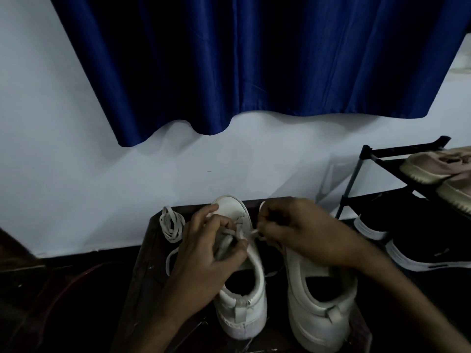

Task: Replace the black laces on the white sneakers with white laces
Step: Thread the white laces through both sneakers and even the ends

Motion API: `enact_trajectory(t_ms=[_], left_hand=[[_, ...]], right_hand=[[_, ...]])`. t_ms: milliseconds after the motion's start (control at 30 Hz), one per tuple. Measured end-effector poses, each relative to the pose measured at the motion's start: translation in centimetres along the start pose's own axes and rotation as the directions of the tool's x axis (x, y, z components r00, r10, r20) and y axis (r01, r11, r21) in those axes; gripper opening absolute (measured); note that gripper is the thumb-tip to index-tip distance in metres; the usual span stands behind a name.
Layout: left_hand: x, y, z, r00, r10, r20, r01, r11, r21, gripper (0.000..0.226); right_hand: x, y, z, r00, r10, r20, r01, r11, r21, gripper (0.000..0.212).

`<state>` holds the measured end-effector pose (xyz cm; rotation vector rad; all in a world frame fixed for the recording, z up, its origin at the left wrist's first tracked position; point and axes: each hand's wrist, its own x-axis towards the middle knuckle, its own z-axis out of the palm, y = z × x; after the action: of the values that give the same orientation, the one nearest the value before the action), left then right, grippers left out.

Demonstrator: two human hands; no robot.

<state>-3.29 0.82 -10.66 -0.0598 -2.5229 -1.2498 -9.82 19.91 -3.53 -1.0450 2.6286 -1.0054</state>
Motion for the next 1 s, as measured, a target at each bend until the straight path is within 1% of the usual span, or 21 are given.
enact_trajectory(t_ms=[33, 100, 133, 167, 233, 300, 333, 433, 500, 533, 567, 600, 633, 667, 700, 733, 767, 867, 900, 933, 1000], left_hand=[[0.0, 0.0, 0.0, 1.0, -0.002, 0.006, 0.002, 1.0, -0.005, 0.03], [0.0, 0.0, 0.0, 1.0, -0.005, 0.0, 0.005, 1.0, -0.02, 0.029], [0.0, 0.1, 0.0, 1.0, -0.009, -0.006, 0.009, 1.0, -0.029, 0.03], [-0.1, 0.1, 0.0, 1.0, -0.013, -0.013, 0.013, 0.999, -0.036, 0.03], [-0.1, 0.0, 0.0, 1.0, -0.006, -0.028, 0.005, 0.999, -0.04, 0.029], [-0.1, 0.0, -0.1, 1.0, -0.003, -0.023, 0.002, 0.999, -0.042, 0.028], [-0.2, -0.1, -0.1, 1.0, -0.004, -0.015, 0.003, 0.999, -0.041, 0.029], [-0.2, -0.2, 0.0, 1.0, 0.003, -0.021, -0.004, 0.999, -0.041, 0.032], [-0.1, -0.3, 0.0, 1.0, 0.018, -0.023, -0.019, 0.999, -0.037, 0.035], [0.0, -0.3, -0.1, 0.999, 0.027, -0.021, -0.028, 0.999, -0.027, 0.038], [0.0, -0.2, -0.1, 0.999, 0.032, -0.019, -0.032, 0.999, -0.015, 0.042], [0.0, -0.1, -0.2, 0.999, 0.029, -0.018, -0.029, 1.0, -0.006, 0.045], [0.0, 0.0, -0.2, 0.999, 0.03, -0.016, -0.03, 1.0, -0.002, 0.045], [0.0, 0.0, -0.2, 0.999, 0.036, -0.011, -0.036, 0.999, -0.005, 0.042], [0.0, 0.0, -0.2, 0.999, 0.04, -0.004, -0.04, 0.999, -0.012, 0.039], [0.0, 0.0, -0.2, 0.999, 0.039, 0.005, -0.039, 0.999, -0.022, 0.037], [-0.1, 0.0, -0.1, 0.999, 0.032, 0.009, -0.031, 0.999, -0.035, 0.036], [-0.2, -0.1, 0.1, 1.0, 0.011, 0.0, -0.011, 0.998, -0.062, 0.035], [-0.1, -0.2, 0.1, 1.0, 0.013, -0.008, -0.014, 0.998, -0.068, 0.036], [-0.1, -0.3, 0.1, 1.0, 0.015, -0.014, -0.016, 0.997, -0.072, 0.037], [0.0, -0.4, 0.2, 1.0, 0.002, -0.018, -0.003, 0.996, -0.093, 0.039]], right_hand=[[-0.4, 0.3, -1.2, 0.998, 0.003, 0.065, -0.005, 1.0, 0.027, 0.013], [-1.1, 0.7, -3.1, 0.978, -0.019, 0.21, 0.023, 1.0, -0.015, 0.01], [-1.3, 0.8, -3.6, 0.967, -0.024, 0.252, 0.04, 0.997, -0.059, 0.007], [-1.3, 0.9, -3.6, 0.965, -0.021, 0.262, 0.051, 0.993, -0.108, 0.007], [-0.8, 0.8, -2.7, 0.975, 0.004, 0.223, 0.042, 0.979, -0.201, 0.017], [0.0, 0.2, -1.0, 0.991, 0.028, 0.131, 0.007, 0.966, -0.258, 0.031], [0.3, -0.1, -0.2, 0.997, 0.005, 0.074, 0.015, 0.961, -0.275, 0.034], [0.8, -0.4, 1.9, 0.998, -0.047, -0.04, 0.034, 0.957, -0.287, 0.024], [0.8, -0.1, 2.1, 0.996, -0.073, -0.046, 0.061, 0.975, -0.215, 0.021], [0.6, 0.1, 1.6, 0.995, -0.099, -0.01, 0.095, 0.979, -0.181, 0.023], [0.3, 0.1, 0.6, 0.99, -0.127, 0.058, 0.136, 0.974, -0.181, 0.023], [-0.1, -0.1, -0.8, 0.978, -0.138, 0.159, 0.168, 0.966, -0.196, 0.022], [-0.7, -0.1, -2.4, 0.956, -0.119, 0.266, 0.174, 0.966, -0.191, 0.02], [-1.4, -0.2, -4.0, 0.933, -0.1, 0.347, 0.158, 0.977, -0.144, 0.016], [-2.0, -0.2, -5.3, 0.921, -0.079, 0.382, 0.123, 0.988, -0.092, 0.013], [-2.4, -0.2, -6.3, 0.925, -0.057, 0.375, 0.087, 0.994, -0.064, 0.014], [-2.4, -0.2, -6.6, 0.936, -0.025, 0.351, 0.054, 0.996, -0.074, 0.021], [-0.8, -0.4, -4.1, 0.979, 0.07, 0.191, -0.026, 0.974, -0.225, 0.049], [-0.2, -0.9, -2.8, 0.989, 0.06, 0.137, -0.026, 0.97, -0.241, 0.051], [0.2, -1.3, -1.5, 0.995, 0.036, 0.094, -0.013, 0.971, -0.238, 0.048], [0.8, -1.7, 0.7, 0.999, -0.004, 0.043, 0.015, 0.969, -0.245, 0.034]])
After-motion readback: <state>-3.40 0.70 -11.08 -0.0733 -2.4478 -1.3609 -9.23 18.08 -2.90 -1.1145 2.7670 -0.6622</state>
